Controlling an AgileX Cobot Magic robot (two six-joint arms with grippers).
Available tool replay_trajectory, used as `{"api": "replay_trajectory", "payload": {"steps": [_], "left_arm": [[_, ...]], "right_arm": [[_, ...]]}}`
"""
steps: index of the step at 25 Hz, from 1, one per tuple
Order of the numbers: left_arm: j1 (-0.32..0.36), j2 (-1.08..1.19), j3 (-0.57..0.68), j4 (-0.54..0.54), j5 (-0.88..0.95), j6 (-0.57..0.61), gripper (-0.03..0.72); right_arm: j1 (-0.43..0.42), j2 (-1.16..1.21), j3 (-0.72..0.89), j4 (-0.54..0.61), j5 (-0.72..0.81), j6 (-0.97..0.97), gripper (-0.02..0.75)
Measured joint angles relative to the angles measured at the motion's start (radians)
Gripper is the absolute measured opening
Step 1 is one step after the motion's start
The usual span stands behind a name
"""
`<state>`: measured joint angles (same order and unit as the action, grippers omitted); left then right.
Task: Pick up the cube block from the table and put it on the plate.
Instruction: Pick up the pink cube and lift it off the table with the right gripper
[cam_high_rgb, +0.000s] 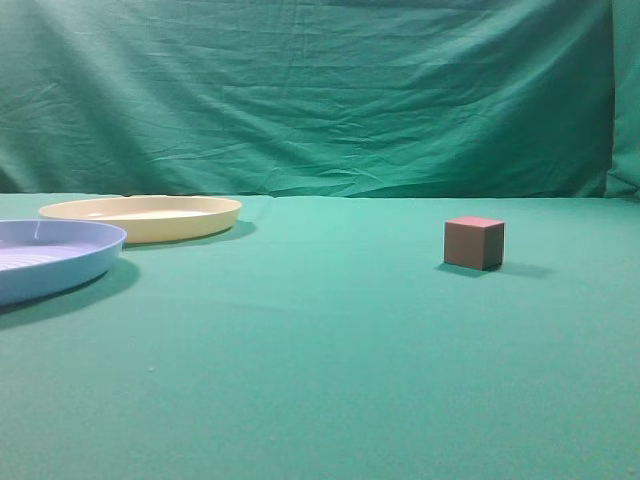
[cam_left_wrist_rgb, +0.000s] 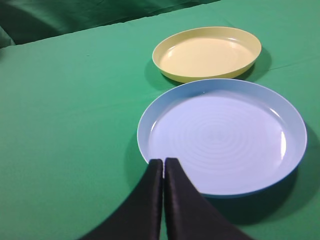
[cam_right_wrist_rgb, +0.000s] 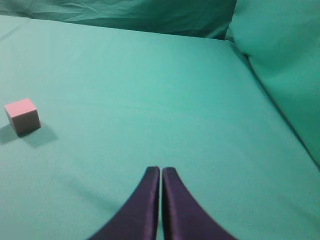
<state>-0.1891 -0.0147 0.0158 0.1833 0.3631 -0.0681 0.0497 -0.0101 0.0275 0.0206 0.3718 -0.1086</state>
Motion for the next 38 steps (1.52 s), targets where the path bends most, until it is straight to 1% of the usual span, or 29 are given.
{"api": "replay_trajectory", "payload": {"steps": [19,20,21,22,24,26,27,28,31,34,36,38], "left_arm": [[0.000,0.000,0.000,0.000,0.000,0.000,0.000],[0.000,0.000,0.000,0.000,0.000,0.000,0.000],[0.000,0.000,0.000,0.000,0.000,0.000,0.000],[0.000,0.000,0.000,0.000,0.000,0.000,0.000],[0.000,0.000,0.000,0.000,0.000,0.000,0.000],[0.000,0.000,0.000,0.000,0.000,0.000,0.000],[0.000,0.000,0.000,0.000,0.000,0.000,0.000],[0.000,0.000,0.000,0.000,0.000,0.000,0.000],[0.000,0.000,0.000,0.000,0.000,0.000,0.000],[0.000,0.000,0.000,0.000,0.000,0.000,0.000],[0.000,0.000,0.000,0.000,0.000,0.000,0.000],[0.000,0.000,0.000,0.000,0.000,0.000,0.000]], "right_arm": [[0.000,0.000,0.000,0.002,-0.007,0.000,0.000],[0.000,0.000,0.000,0.024,-0.026,0.006,0.000],[0.000,0.000,0.000,0.072,-0.057,0.017,0.000],[0.000,0.000,0.000,0.130,-0.111,0.029,0.000],[0.000,0.000,0.000,0.207,-0.254,0.037,0.000],[0.000,0.000,0.000,0.239,-0.372,0.039,0.000],[0.000,0.000,0.000,0.244,-0.398,0.041,0.000],[0.000,0.000,-0.005,0.251,-0.394,0.043,0.000],[0.000,0.024,-0.075,0.255,-0.305,0.043,0.000],[0.000,0.138,-0.173,0.255,-0.229,0.041,0.000],[0.000,0.242,-0.244,0.255,-0.149,0.034,0.000],[0.000,0.349,-0.310,0.240,-0.024,-0.013,0.000]]}}
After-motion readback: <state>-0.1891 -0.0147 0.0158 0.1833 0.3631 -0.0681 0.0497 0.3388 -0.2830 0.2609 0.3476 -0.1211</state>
